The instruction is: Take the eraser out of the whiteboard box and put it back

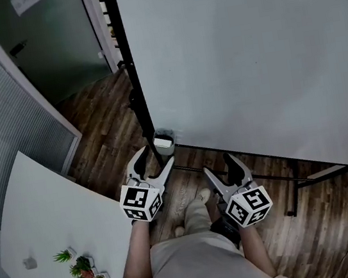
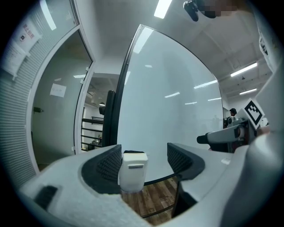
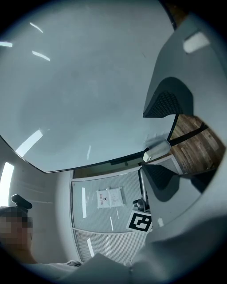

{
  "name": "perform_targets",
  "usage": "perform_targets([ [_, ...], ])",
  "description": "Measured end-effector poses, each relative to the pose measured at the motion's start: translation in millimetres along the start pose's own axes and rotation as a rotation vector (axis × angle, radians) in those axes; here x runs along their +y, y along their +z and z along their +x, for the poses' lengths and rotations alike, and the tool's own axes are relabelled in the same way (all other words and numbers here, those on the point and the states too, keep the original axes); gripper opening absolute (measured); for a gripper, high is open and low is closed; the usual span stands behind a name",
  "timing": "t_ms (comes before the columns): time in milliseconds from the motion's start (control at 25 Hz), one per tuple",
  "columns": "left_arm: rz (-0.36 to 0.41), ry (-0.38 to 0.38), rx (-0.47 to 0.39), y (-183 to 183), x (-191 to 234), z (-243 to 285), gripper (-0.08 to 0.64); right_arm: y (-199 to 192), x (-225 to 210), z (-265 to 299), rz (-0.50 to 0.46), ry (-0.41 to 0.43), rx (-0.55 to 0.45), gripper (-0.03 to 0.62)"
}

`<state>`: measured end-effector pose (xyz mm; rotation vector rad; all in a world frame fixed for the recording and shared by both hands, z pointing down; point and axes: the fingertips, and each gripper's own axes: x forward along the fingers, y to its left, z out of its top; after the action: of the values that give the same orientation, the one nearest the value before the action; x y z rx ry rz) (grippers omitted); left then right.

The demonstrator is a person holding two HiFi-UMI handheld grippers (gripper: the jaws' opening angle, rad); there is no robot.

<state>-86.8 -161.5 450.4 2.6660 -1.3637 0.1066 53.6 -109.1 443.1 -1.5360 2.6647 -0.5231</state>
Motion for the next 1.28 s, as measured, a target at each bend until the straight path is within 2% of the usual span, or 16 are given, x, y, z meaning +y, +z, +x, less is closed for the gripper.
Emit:
perform_targets([
  [480, 0.006, 0.039, 0.043, -11, 12, 26, 0.311, -3, -20, 10, 0.011, 0.005, 0.027, 0.326],
  [920, 0.060, 0.085, 0.063, -16, 18, 45, 0.304, -11, -38, 15, 0.033, -0.010, 0.052, 0.325],
  [1280, 0.066, 0.080, 0.076, -21, 21, 56, 0.298, -14, -40, 25, 0.044, 0.002, 0.065, 0.325],
])
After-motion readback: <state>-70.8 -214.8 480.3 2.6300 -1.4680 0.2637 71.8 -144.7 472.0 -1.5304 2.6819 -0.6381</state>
